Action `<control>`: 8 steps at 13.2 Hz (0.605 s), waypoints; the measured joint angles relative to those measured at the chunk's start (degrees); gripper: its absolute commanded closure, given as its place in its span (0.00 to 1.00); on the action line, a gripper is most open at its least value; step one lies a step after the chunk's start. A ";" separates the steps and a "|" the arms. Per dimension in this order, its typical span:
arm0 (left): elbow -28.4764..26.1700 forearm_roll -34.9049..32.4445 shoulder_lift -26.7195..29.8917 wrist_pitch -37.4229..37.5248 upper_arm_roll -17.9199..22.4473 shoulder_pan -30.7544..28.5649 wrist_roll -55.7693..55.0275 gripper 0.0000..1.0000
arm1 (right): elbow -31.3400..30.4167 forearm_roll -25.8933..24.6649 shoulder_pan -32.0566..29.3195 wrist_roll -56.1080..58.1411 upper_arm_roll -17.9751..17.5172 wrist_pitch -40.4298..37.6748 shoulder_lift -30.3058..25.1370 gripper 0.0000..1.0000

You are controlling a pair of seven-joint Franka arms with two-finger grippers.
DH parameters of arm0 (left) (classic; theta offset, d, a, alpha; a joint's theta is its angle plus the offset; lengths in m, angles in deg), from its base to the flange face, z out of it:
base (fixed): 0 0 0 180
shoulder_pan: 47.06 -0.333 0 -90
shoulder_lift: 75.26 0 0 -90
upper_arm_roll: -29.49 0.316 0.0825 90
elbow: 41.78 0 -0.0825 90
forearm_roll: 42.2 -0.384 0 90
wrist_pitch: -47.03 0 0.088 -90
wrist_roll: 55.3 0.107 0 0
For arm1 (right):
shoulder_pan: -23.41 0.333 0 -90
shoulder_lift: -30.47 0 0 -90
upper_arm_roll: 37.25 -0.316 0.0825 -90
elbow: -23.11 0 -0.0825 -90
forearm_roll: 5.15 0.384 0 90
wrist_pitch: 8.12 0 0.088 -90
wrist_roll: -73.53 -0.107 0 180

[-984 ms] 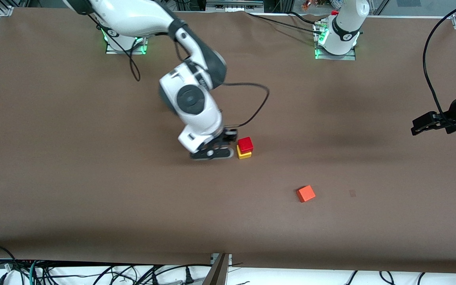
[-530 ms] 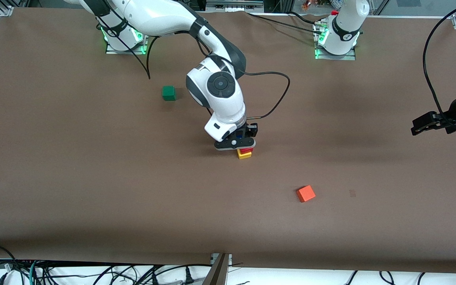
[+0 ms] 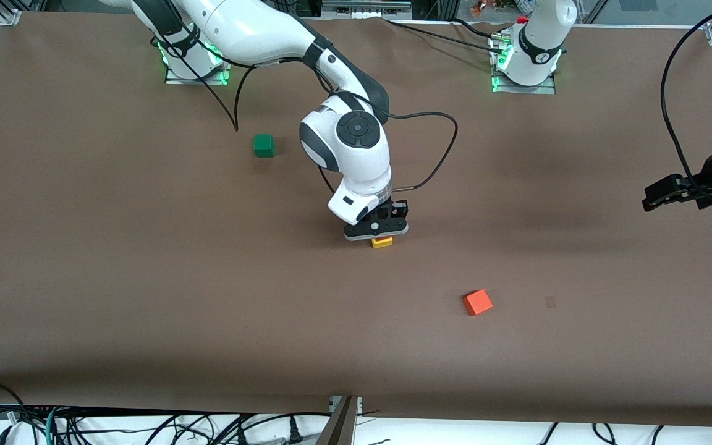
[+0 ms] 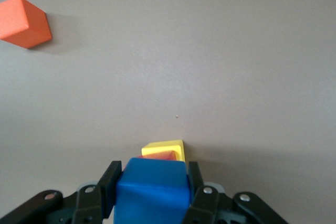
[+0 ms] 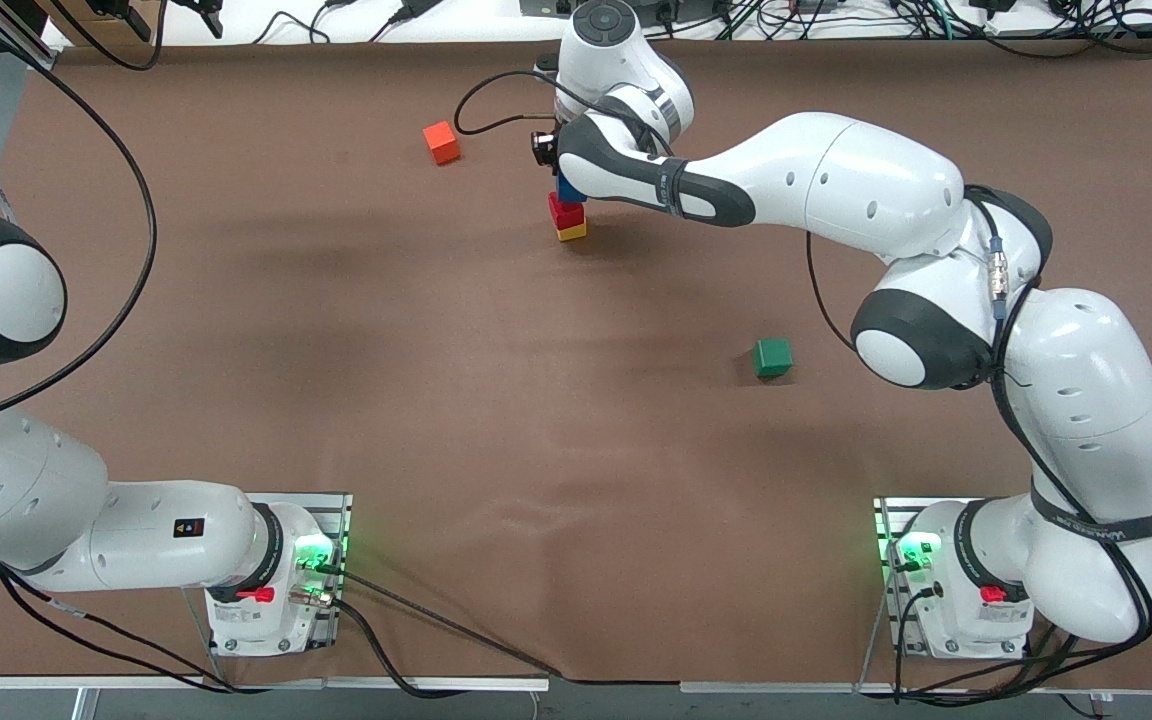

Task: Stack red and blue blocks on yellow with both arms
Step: 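Lower the blue cube onto the stack and open the right gripper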

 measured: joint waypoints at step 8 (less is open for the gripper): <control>0.00 0.00 0.00 0.00 0.09 -0.04 0.00 0.00 | 0.16 -1.06 0.21 0.00 0.11 1.97 1.44 0.19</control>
